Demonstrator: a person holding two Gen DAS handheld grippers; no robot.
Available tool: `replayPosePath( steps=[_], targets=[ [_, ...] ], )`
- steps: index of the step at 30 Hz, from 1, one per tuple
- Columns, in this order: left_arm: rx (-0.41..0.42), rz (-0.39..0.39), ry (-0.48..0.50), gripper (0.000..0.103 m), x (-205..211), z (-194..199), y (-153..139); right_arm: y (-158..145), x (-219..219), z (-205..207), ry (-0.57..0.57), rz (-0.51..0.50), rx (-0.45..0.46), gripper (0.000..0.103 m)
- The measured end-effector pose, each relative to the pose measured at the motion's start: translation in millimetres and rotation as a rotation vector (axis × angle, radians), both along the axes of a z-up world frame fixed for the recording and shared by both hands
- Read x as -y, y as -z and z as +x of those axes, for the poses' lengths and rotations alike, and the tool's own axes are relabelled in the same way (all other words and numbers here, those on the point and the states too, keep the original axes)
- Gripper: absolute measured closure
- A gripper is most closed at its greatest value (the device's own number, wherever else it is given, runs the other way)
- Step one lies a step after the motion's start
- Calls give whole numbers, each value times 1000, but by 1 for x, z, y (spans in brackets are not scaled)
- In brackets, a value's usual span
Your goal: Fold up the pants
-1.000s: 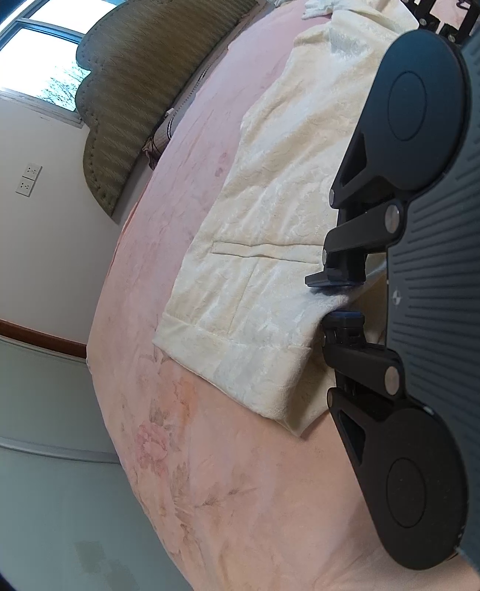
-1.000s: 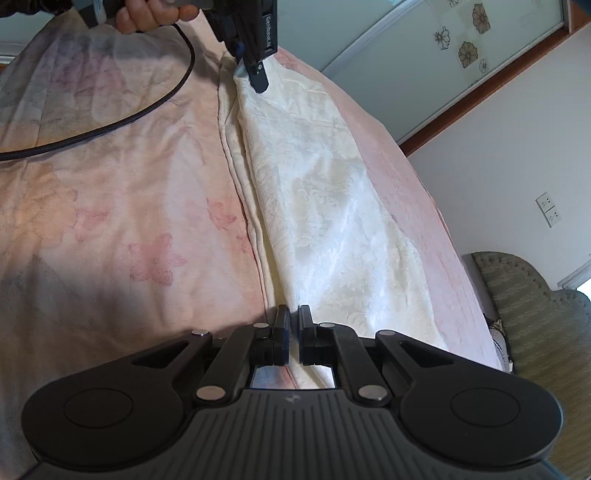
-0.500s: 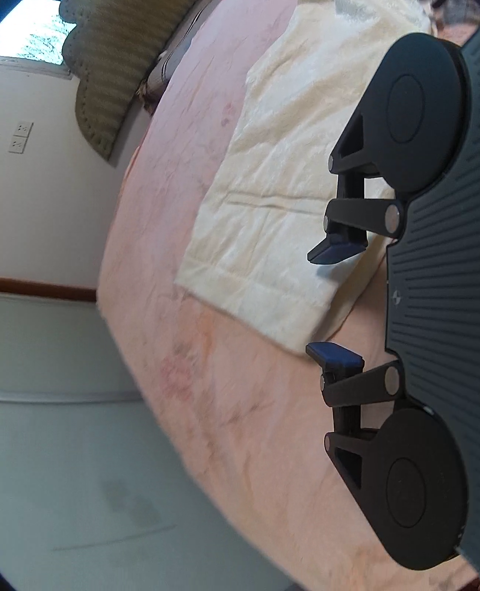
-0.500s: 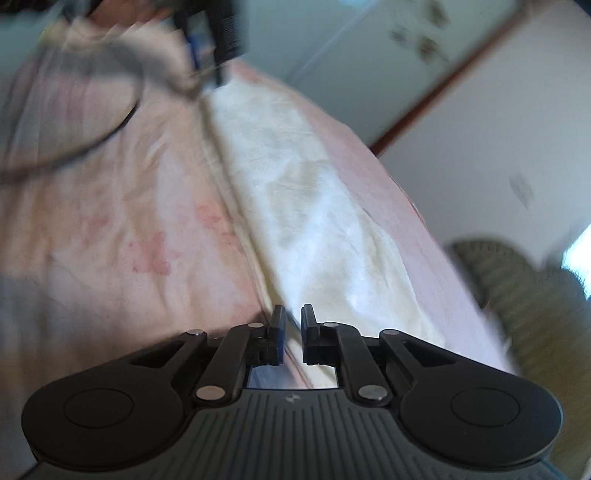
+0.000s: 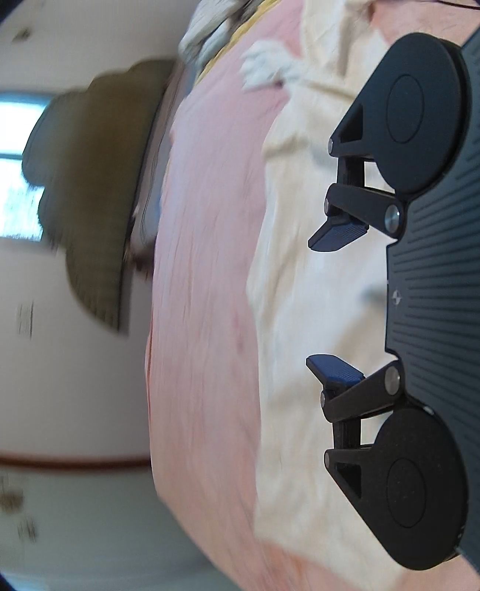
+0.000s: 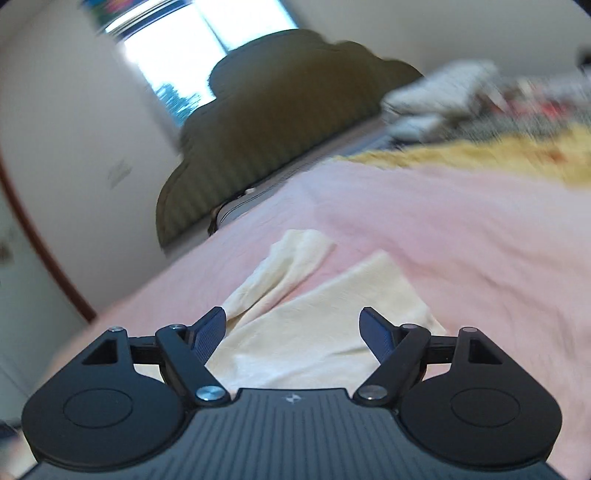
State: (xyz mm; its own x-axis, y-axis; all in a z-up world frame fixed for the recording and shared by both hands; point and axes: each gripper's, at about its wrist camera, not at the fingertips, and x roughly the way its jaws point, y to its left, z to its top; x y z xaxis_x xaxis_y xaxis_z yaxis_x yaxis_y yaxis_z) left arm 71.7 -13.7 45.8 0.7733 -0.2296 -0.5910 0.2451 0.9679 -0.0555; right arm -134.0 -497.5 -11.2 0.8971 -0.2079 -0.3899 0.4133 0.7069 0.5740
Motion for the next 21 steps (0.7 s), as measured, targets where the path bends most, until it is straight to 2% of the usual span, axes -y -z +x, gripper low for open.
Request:
replayPosePath(
  steps=[2,4,6,8,13,15,18,20,21],
  targets=[
    [8,34,81,35,32,5,14,15,11,-12,35,111,-12,23],
    [-2,84,134,34,56,7,31,32,17,-12,20,242,-13,23],
    [-35,129,165,34,72,9,51,51,23,-9,-8,403,6,23],
    [-56,142,171,34,77,8,65,68,26,-3,-34,542,47,23],
    [-18,146,147,31,72,2,81,74,27,21,-54,596,82,21],
    [-3,156,141,28,75,0,82,74,31,24,20,573,109,21],
    [26,167,134,22,79,-3,81,72,40,27,155,472,129,22],
    [43,158,120,18,77,-4,84,73,45,34,160,431,121,55],
    [45,151,117,17,76,-4,85,75,48,38,153,430,101,86]
  ],
)
